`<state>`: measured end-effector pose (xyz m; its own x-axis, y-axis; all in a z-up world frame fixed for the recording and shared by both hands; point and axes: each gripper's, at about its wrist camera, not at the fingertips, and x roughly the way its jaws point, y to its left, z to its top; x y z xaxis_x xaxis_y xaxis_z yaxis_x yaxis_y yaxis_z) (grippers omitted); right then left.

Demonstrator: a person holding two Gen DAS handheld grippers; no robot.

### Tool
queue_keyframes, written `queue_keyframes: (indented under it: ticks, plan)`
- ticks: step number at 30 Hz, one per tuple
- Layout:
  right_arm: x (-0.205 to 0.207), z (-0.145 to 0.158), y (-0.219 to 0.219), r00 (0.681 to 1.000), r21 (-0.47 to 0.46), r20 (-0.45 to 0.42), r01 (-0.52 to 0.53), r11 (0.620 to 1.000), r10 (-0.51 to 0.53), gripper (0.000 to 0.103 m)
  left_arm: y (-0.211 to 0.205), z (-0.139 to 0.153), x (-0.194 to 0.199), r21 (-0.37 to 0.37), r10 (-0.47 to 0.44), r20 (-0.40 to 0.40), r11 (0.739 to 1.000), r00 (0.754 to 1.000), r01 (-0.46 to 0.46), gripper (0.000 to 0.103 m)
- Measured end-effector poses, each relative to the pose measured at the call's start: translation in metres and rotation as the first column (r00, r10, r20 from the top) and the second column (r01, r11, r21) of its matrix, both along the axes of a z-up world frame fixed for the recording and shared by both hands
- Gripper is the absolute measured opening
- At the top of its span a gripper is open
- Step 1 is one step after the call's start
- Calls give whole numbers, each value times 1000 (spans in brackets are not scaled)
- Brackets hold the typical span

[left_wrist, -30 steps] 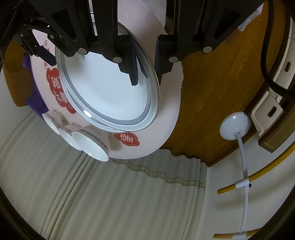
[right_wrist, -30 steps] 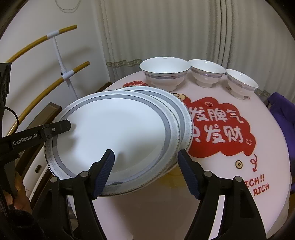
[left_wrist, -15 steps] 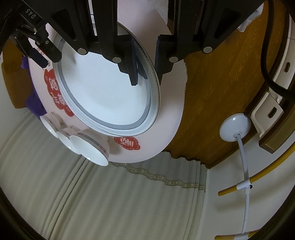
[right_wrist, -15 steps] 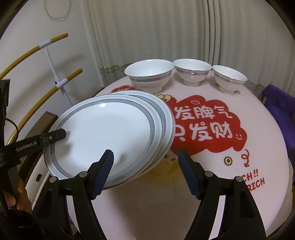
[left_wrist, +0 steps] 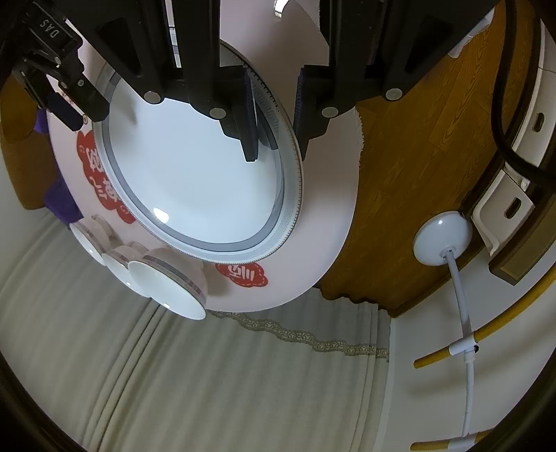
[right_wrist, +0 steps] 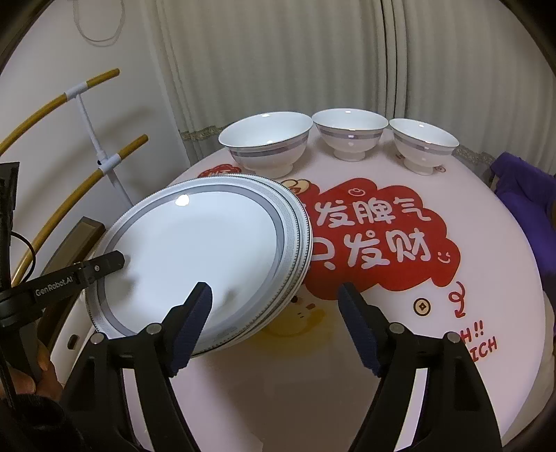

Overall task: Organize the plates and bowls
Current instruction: 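Open both tools to release the plate rim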

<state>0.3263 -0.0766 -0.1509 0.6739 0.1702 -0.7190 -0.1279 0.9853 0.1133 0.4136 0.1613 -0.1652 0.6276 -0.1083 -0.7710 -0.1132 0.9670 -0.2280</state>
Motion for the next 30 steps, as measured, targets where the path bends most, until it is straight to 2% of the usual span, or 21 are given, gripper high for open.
queue_keyframes:
  ticks: [6, 10, 16, 19, 21, 25, 26, 29, 30]
  plan:
    - [1, -1, -2, 1000, 5, -2, 3, 1000, -3, 77, -8, -3, 5, 40, -5, 1, 999, 1000, 5, 20]
    - [1, -2, -3, 1000, 6, -4, 8, 1000, -8, 78, -21, -5, 8, 106, -20, -5, 994, 1000, 21, 24]
    - [0, -1, -7, 1000, 9, -3, 16, 1000, -16, 78, -26, -7, 11, 106, -21, -6, 994, 1000, 22, 26]
    - [-1, 0, -9, 1000, 11, 0, 22, 1000, -22, 78, -25, -8, 10, 110, -21, -17, 994, 1000, 23, 35]
    - [-2, 2, -10, 1000, 12, 2, 24, 1000, -24, 78, -25, -7, 9, 119, -18, -20, 993, 1000, 21, 59]
    - [-5, 7, -12, 1000, 10, 14, 27, 1000, -27, 78, -29, 3, 0, 147, -14, -1, 989, 1000, 14, 69]
    - [-6, 9, -13, 999, 9, 17, 29, 1000, -29, 79, -30, 6, -2, 148, -15, 6, 989, 1000, 14, 74]
    - [-11, 16, -16, 999, 12, 34, 36, 999, -36, 80, -36, 21, -12, 162, -24, 43, 987, 999, 16, 76]
    - [-13, 20, -18, 998, 13, 41, 40, 999, -40, 80, -38, 25, -15, 166, -26, 55, 986, 998, 16, 80]
